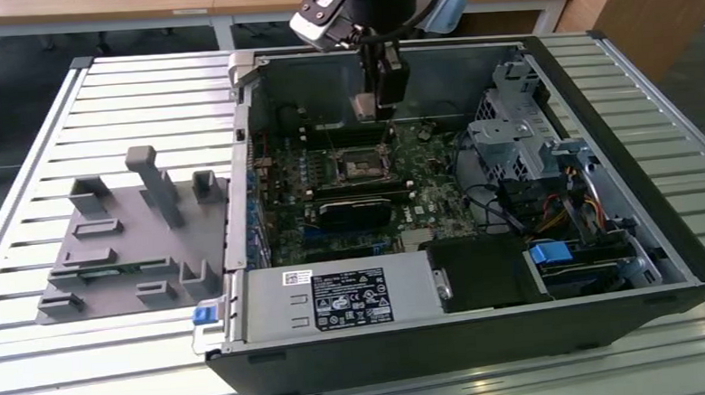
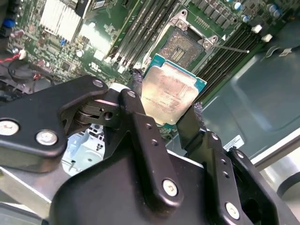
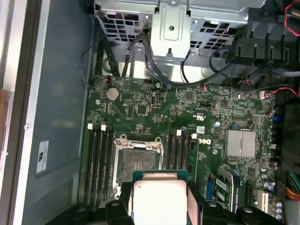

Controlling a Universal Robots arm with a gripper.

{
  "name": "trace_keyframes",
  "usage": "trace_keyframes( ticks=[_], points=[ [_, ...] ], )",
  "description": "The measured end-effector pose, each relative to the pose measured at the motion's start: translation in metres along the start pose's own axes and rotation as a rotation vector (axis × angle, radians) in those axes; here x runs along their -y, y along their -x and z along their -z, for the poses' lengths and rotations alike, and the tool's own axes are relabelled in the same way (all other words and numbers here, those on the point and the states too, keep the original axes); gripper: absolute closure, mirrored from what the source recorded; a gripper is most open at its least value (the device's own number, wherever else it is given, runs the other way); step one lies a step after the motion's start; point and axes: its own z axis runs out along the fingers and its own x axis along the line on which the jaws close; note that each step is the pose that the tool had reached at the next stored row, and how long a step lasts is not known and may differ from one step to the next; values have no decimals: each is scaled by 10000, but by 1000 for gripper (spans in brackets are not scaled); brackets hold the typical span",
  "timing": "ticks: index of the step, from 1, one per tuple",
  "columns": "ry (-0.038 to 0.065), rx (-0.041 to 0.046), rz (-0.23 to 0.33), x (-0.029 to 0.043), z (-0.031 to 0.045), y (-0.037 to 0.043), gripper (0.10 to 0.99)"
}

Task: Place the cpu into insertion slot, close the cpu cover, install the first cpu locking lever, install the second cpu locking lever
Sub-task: 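Place the cpu into insertion slot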

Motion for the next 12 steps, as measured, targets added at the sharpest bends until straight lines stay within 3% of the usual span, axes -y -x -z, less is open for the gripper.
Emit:
trace_keyframes(
  ticks=[6, 12],
  points=[
    [-12, 17, -115, 1, -96, -91, 545],
    [-12, 19, -138, 46, -158, -102, 545]
  ],
)
